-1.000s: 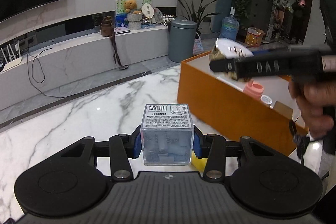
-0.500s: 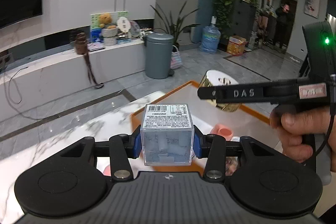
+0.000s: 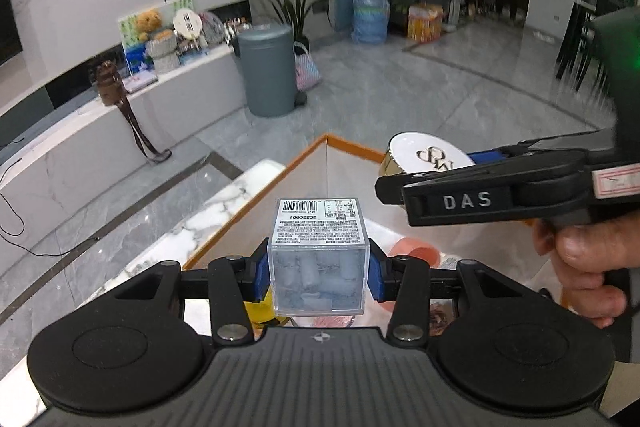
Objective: Organize rigid objects
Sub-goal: 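Carry the clear cube box and gold compact over the orange box with both tools, then open the left tool releasing the cube box while the right tool releases the gold compact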
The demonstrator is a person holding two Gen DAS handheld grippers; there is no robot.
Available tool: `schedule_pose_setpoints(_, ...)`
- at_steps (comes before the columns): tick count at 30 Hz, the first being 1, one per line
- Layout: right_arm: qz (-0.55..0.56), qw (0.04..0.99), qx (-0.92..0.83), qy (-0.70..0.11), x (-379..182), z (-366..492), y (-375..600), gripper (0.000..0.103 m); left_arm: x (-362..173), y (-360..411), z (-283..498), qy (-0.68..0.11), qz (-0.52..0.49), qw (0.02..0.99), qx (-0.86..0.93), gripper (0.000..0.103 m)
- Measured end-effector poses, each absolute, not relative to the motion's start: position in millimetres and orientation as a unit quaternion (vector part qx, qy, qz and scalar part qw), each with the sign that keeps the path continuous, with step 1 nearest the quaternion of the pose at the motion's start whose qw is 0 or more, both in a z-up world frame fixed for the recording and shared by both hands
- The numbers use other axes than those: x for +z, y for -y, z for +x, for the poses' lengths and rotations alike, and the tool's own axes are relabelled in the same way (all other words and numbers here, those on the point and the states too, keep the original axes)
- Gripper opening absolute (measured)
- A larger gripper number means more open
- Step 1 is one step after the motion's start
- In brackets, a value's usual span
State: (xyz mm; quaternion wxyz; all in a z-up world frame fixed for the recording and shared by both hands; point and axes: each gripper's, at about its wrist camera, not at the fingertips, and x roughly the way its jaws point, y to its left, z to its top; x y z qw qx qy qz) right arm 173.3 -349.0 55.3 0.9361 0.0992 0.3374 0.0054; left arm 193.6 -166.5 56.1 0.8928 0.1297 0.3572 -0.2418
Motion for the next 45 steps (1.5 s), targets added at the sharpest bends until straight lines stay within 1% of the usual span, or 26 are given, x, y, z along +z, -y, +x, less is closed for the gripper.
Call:
schedule_pose_setpoints(16,0.152,0.909,-0.002,-0.388,14.5,213.6,357.6,0.075,3.2,191.6,230.4,-0.435,0.205,0.846,-0.232,0.052)
schedule_pose_setpoints(27,0.146,0.892,0.003,-0.427,-6.9,235.2,344.3,0.075,-10.8,190.4,245.2,-0.466,0.213,0.827,-0.232,0.052)
schedule_pose_setpoints(34,0.147,0.877,-0.007,-0.457,-26.2,247.9,345.1,0.075,-13.9,187.0,253.5,-0.476,0.195,0.826,-0.229,0.052)
schedule_pose_setpoints(45,0.156,0.872,-0.013,-0.464,-38.4,259.2,342.7,0.075,-16.5,188.2,262.3,-0.483,0.187,0.824,-0.231,0.052)
